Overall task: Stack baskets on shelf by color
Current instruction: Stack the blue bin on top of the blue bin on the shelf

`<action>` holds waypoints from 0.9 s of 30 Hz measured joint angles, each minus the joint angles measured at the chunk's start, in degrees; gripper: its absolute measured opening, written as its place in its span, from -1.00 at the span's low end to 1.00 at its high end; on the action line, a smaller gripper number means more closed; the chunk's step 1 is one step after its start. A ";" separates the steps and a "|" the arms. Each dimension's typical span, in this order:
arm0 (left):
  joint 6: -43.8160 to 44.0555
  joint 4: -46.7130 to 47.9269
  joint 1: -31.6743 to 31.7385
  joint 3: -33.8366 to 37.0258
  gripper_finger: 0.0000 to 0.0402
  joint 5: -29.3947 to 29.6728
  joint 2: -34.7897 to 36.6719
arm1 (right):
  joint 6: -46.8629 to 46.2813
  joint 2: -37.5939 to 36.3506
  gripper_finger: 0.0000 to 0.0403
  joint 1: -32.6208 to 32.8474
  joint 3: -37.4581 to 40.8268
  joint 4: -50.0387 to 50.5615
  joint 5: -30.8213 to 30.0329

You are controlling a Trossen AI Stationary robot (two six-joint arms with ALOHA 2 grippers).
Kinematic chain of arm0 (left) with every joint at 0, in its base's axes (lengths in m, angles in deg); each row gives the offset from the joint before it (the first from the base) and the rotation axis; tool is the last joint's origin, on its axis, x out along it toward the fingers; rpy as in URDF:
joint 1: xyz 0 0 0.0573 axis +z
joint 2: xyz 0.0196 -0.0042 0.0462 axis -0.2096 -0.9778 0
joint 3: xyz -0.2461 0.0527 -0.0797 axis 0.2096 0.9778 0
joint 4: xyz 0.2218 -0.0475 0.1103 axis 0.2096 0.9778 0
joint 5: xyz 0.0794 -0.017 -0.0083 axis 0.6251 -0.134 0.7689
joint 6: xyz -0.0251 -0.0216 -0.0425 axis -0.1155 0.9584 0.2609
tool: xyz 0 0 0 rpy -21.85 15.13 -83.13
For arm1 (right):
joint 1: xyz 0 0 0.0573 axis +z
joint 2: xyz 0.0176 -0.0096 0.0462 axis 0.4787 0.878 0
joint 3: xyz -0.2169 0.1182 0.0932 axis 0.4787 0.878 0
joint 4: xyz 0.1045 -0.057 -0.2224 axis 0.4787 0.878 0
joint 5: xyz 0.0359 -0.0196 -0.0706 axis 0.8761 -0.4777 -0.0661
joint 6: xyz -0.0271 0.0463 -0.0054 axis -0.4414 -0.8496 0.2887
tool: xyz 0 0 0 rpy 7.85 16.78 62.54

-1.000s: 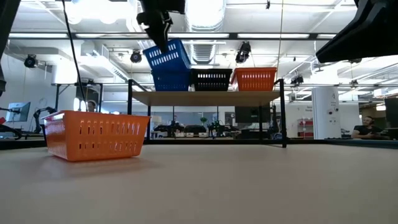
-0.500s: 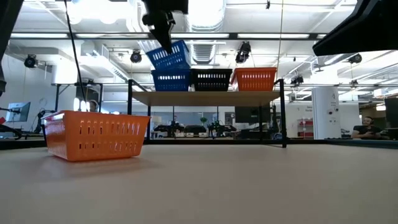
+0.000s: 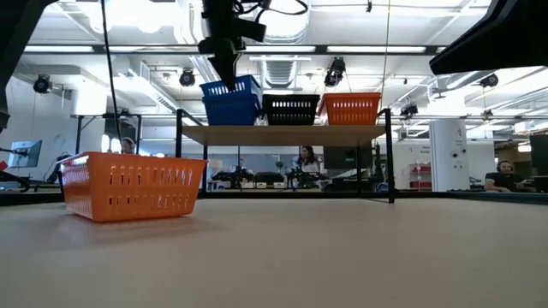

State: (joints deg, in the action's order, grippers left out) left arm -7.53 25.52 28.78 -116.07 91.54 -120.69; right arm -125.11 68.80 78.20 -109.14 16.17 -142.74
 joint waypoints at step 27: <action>-4.50 1.18 2.34 -0.25 -0.10 -7.75 3.94 | 0.00 -0.08 -0.83 -0.04 -0.02 -0.39 -0.02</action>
State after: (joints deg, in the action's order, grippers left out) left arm -12.03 26.71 31.12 -116.32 83.79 -116.75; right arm -125.11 68.71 78.16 -109.16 15.78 -142.76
